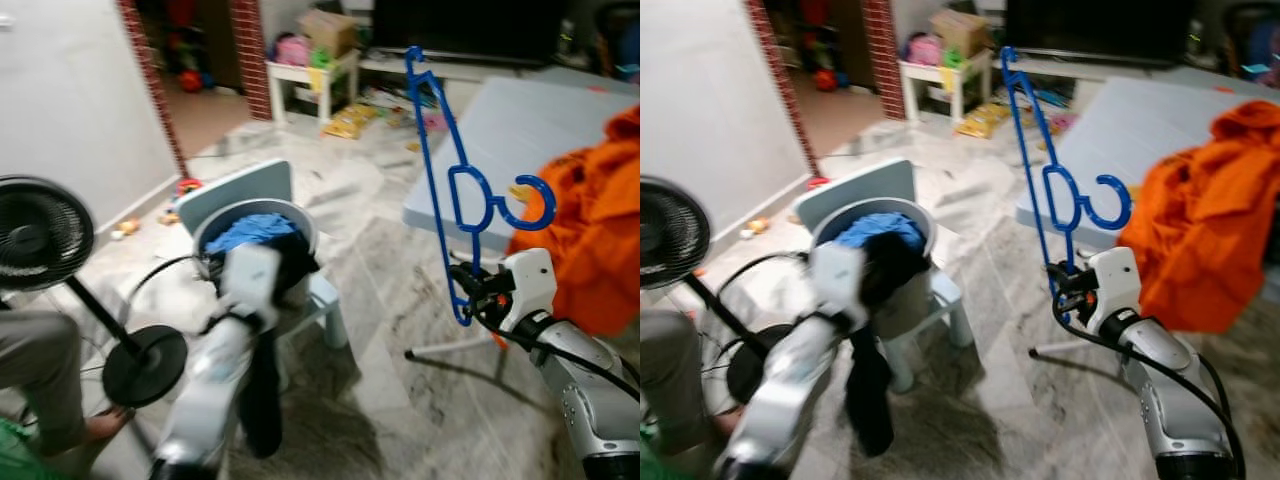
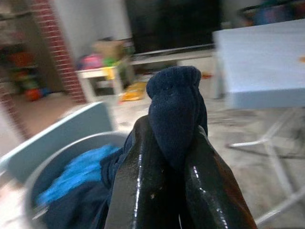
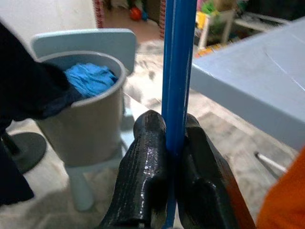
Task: Hang hanger
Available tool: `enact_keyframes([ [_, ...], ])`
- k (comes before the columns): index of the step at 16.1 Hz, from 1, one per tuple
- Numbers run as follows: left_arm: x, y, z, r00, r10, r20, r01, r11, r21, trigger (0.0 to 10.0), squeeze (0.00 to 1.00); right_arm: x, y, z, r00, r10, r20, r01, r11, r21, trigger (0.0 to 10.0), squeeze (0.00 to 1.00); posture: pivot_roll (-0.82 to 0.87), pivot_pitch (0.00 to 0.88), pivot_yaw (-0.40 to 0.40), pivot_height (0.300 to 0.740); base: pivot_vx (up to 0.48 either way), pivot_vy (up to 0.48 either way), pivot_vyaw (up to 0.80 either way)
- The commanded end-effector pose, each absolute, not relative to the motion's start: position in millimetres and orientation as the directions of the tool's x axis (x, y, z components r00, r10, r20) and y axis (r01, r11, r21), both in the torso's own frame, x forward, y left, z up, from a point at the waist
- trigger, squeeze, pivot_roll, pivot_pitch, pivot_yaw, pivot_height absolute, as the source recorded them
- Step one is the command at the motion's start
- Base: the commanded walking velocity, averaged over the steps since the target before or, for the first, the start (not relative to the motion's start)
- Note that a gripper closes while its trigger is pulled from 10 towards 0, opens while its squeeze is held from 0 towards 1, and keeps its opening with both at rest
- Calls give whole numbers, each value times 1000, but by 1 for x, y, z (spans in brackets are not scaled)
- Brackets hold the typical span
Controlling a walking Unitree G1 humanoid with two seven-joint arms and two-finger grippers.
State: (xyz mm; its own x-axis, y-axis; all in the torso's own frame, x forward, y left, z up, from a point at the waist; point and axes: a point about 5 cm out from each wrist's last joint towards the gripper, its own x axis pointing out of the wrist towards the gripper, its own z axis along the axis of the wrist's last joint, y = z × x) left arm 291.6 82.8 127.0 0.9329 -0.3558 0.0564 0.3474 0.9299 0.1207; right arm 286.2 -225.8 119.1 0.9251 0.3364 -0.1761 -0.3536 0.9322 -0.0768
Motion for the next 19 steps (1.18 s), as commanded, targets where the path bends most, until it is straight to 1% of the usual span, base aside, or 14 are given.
enact_keyframes([
  [1,296,59,138,875,-475,92,459,875,154,10000,0,293,-222,127,931,336,-144,-351,931,-96,10000,0,-215,0,54,740,0,0,-800],
  [3,294,23,151,750,-652,110,628,755,188,10000,0,297,-223,130,941,312,-130,-326,939,-106,10000,0,-228,0,66,740,0,0,-800],
  [4,287,1,158,637,-763,110,730,643,232,10000,0,299,-227,132,954,277,-114,-289,951,-109,10000,0,-233,0,72,740,0,0,-800],
  [5,282,-5,160,590,-799,111,765,598,237,10000,0,299,-229,134,962,254,-104,-265,958,-108,10000,0,-235,0,77,740,0,0,-800],
  [7,279,-7,159,569,-814,114,781,579,234,10000,0,300,-234,135,973,213,-87,-221,970,-102,10000,0,-239,0,84,740,0,0,-800],
  [8,279,-1,156,591,-799,110,768,599,225,10000,0,299,-235,135,979,187,-86,-196,976,-98,10000,0,-237,0,84,740,0,0,-800],
  [9,281,13,149,655,-749,98,726,660,194,10000,0,299,-236,134,982,169,-81,-176,980,-93,10000,0,-234,0,81,740,0,0,-800],
  [10,281,22,145,689,-719,95,700,694,172,10000,0,299,-237,134,984,159,-79,-166,982,-93,10000,0,-230,0,81,740,0,0,-800],
  [11,282,43,135,764,-642,67,635,766,99,10000,0,299,-238,134,987,144,-76,-150,985,-87,10000,0,-224,0,77,740,0,0,-800],
  [12,282,58,129,810,-584,52,581,812,62,10000,0,299,-238,134,987,143,-70,-149,986,-74,10000,0,-217,0,74,740,0,0,-788],
  [13,280,78,122,861,-508,30,508,861,6,10000,0,299,-238,134,987,147,-63,-151,986,-66,10000,0,-207,0,66,740,0,0,0],
  [16,272,110,110,924,-381,-18,380,924,-53,10000,0,302,-233,133,985,158,-65,-162,985,-65,10000,0,-192,0,53,740,0,0,0],
  [17,268,116,108,933,-359,-28,357,932,-63,10000,0,303,-232,133,985,157,-70,-162,985,-61,10000,0,-189,0,50,740,0,0,0],
  [19,265,123,103,944,-325,-57,319,943,-93,10000,0,304,-232,132,984,160,-78,-165,985,-53,10000,0,-189,0,46,740,0,0,-609],
])
